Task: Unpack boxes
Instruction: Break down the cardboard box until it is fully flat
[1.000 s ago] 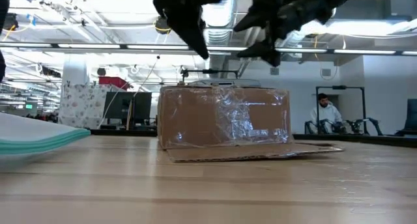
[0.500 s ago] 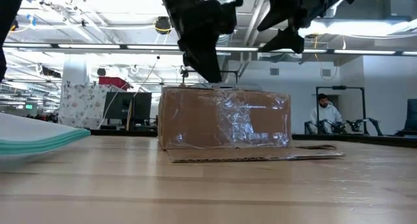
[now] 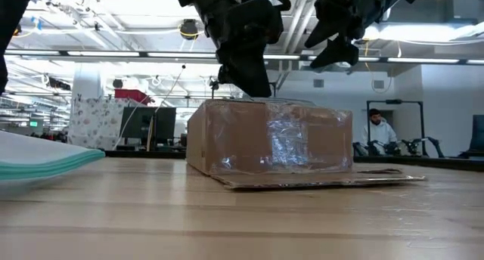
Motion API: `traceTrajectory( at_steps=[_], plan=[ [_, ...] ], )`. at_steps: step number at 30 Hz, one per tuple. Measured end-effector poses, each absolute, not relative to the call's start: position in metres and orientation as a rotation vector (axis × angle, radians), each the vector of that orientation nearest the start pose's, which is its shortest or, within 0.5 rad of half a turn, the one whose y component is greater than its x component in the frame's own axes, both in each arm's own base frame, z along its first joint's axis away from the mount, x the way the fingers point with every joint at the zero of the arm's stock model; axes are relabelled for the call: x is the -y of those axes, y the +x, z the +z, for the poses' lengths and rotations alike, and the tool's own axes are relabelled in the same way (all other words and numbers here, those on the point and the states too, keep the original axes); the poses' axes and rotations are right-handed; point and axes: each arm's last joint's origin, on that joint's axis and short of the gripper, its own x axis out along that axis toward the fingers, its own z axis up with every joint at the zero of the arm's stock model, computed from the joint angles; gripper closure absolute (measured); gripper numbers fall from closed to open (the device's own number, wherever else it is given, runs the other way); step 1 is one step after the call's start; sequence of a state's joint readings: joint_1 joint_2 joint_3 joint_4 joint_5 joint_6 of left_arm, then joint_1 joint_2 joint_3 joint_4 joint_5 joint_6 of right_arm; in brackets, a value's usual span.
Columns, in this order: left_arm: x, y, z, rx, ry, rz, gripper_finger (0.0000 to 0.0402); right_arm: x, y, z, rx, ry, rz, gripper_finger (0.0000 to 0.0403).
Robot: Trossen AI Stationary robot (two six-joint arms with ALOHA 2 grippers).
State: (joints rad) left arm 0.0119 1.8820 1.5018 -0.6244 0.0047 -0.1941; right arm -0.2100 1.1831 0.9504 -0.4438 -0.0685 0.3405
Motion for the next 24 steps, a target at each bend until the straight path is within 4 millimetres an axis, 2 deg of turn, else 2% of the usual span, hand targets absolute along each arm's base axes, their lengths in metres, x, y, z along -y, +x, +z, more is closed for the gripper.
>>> traceTrajectory(
  at_steps=[5, 10, 15, 20, 24],
  plan=[
    [-0.006, 0.403, 0.239, -0.996, -0.212, 0.121, 0.0292, 0.05, 0.242, 0.289, -0.657, 0.352, -0.228, 0.0127],
    [-0.007, 0.405, 0.251, -0.996, -0.292, 0.151, 0.0253, 0.055, 0.241, 0.289, -0.661, 0.266, -0.215, 0.0127],
    [0.001, 0.409, 0.262, -0.956, -0.298, 0.13, 0.0219, 0.058, 0.241, 0.289, -0.669, 0.168, -0.191, 0.0127],
    [0.011, 0.405, 0.256, -0.986, -0.218, 0.199, 0.0213, 0.058, 0.24, 0.288, -0.682, 0.085, -0.16, 0.0127],
    [0.011, 0.401, 0.247, -1.002, -0.18, 0.299, 0.0214, 0.058, 0.24, 0.288, -0.687, 0.074, -0.155, 0.0127]
  ],
)
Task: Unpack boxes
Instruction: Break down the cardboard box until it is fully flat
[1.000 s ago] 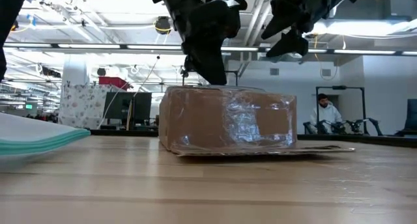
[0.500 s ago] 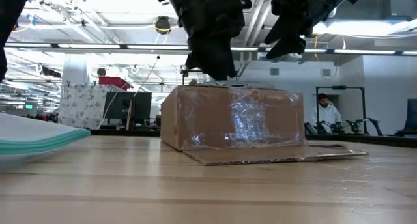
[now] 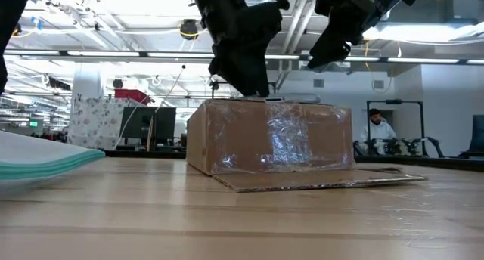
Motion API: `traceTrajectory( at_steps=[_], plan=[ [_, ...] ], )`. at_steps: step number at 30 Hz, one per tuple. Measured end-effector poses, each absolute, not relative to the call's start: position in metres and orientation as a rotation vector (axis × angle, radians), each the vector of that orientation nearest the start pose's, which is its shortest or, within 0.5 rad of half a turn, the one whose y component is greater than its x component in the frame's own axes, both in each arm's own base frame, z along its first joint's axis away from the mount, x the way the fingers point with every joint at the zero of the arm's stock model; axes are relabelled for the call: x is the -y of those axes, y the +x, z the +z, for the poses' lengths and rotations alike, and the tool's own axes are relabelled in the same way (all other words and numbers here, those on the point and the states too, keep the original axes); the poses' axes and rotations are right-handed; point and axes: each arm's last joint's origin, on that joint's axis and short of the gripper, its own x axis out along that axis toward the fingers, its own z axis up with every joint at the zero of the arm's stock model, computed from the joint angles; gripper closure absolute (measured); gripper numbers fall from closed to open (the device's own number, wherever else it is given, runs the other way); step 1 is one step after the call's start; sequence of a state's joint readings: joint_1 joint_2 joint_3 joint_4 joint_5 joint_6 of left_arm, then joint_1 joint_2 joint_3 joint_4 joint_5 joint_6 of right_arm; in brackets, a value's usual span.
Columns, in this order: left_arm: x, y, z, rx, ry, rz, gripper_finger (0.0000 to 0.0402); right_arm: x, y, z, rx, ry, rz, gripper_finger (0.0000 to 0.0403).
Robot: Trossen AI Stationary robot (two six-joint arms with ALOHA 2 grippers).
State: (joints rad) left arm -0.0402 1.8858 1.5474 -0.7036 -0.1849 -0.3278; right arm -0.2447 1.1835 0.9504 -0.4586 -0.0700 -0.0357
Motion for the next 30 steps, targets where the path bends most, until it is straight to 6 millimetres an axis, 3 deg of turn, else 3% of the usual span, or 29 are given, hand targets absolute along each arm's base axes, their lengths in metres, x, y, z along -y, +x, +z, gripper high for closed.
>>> traceTrajectory(
  at_steps=[12, 18, 20, 26, 30],
  plan=[
    [0.012, 0.396, 0.226, -1.04, -0.163, 0.222, 0.0217, 0.058, 0.24, 0.288, -0.692, 0.054, -0.145, 0.0127],
    [0.005, 0.398, 0.227, -1.034, -0.186, 0.164, 0.0285, 0.058, 0.239, 0.287, -0.702, 0.014, -0.129, 0.0127],
    [0.001, 0.398, 0.228, -1.038, -0.233, 0.137, 0.0286, 0.058, 0.239, 0.287, -0.704, 0.001, -0.125, 0.0127],
    [-0.021, 0.402, 0.253, -0.983, -0.411, -0.068, 0.0286, 0.054, 0.229, 0.296, -0.689, -0.088, -0.093, 0.0127],
    [-0.055, 0.391, 0.276, -0.902, -0.544, -0.213, 0.0286, 0.051, 0.213, 0.31, -0.634, -0.16, -0.08, 0.0127]
  ],
)
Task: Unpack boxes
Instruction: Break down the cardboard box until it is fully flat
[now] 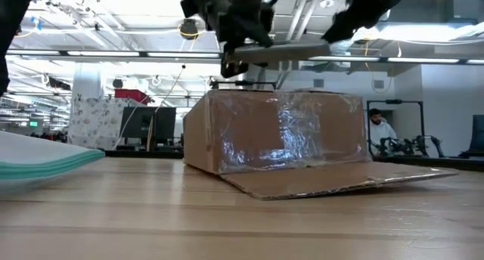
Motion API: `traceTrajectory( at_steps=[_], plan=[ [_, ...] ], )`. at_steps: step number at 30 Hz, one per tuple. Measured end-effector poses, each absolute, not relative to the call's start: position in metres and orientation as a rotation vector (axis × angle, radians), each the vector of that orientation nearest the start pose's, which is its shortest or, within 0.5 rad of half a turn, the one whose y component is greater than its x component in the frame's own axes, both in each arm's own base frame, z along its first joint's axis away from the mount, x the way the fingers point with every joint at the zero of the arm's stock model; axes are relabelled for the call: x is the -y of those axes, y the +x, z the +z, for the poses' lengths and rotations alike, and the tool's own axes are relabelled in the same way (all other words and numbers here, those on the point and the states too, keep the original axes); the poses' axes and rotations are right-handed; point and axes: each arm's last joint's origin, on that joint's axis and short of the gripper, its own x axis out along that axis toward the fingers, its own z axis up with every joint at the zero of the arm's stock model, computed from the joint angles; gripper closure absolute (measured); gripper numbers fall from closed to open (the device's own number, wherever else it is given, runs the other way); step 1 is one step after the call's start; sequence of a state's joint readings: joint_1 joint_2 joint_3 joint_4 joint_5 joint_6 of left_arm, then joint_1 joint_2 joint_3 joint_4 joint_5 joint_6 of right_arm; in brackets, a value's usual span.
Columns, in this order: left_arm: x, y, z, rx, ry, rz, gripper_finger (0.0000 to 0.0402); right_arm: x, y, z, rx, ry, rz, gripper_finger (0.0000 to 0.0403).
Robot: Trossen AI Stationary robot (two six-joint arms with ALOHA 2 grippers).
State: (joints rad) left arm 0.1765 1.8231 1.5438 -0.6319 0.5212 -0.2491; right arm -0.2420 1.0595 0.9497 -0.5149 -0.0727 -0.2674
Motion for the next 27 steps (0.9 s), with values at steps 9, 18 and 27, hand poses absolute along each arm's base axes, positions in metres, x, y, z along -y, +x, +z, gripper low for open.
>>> traceTrajectory(
  at_steps=[9, 18, 27],
  plan=[
    [-0.131, 0.374, 0.281, -0.771, -0.815, -0.39, 0.0286, 0.04, 0.2, 0.324, -0.558, -0.271, -0.032, 0.0127],
    [-0.141, 0.372, 0.287, -0.699, -0.851, -0.521, 0.0286, 0.031, 0.238, 0.319, -0.451, -0.362, 0.031, 0.0127],
    [-0.138, 0.373, 0.287, -0.694, -0.826, -0.535, 0.0286, 0.027, 0.267, 0.306, -0.408, -0.42, 0.06, 0.0131]
  ],
)
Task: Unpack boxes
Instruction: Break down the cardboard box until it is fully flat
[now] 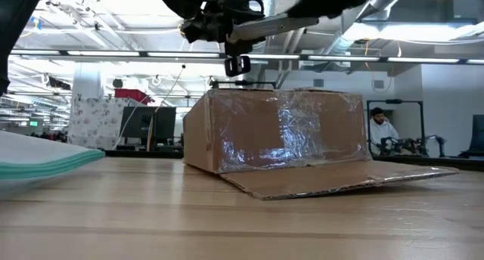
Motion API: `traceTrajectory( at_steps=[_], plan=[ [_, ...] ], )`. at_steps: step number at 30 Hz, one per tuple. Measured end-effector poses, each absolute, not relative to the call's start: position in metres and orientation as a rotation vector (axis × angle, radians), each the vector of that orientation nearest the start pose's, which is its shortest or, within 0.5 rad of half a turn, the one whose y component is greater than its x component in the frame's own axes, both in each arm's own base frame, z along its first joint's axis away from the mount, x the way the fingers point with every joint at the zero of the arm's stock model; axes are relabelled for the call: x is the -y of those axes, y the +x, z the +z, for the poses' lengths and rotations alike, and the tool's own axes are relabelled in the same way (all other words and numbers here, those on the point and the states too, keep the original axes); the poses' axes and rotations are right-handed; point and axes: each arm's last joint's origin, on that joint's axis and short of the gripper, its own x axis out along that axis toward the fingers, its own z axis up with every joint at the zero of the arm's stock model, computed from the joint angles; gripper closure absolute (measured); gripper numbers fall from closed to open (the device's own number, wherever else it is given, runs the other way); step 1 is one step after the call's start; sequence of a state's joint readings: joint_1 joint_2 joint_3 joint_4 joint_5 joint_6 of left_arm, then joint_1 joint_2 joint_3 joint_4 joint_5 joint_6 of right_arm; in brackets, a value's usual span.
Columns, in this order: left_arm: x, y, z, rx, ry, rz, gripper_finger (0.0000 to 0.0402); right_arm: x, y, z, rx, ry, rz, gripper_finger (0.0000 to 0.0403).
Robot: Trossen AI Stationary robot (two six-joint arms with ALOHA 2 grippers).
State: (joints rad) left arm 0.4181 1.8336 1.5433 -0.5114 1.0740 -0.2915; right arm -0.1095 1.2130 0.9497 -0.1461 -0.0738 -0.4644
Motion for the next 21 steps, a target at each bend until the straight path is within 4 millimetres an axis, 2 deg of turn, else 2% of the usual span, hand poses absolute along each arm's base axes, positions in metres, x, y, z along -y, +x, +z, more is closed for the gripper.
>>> traceTrajectory(
  at_steps=[3, 5, 13, 15, 21],
  plan=[
    [-0.1383, 0.3729, 0.2869, -0.694, -0.821, -0.537, 0.0286, 0.0258, 0.2692, 0.3108, -0.358, -0.438, 0.058, 0.015],
    [-0.1384, 0.3732, 0.2872, -0.69, -0.815, -0.539, 0.0286, 0.0268, 0.2695, 0.3118, -0.347, -0.441, 0.052, 0.0178],
    [-0.1383, 0.3739, 0.2857, -0.699, -0.798, -0.489, 0.0286, 0.0305, 0.2678, 0.3069, -0.408, -0.436, 0.034, 0.0382],
    [-0.1366, 0.374, 0.2853, -0.702, -0.79, -0.496, 0.0286, 0.0303, 0.2678, 0.3073, -0.406, -0.433, 0.034, 0.0393],
    [-0.1359, 0.3739, 0.2852, -0.702, -0.781, -0.507, 0.0286, 0.0302, 0.2679, 0.3073, -0.405, -0.43, 0.034, 0.0358]
  ],
)
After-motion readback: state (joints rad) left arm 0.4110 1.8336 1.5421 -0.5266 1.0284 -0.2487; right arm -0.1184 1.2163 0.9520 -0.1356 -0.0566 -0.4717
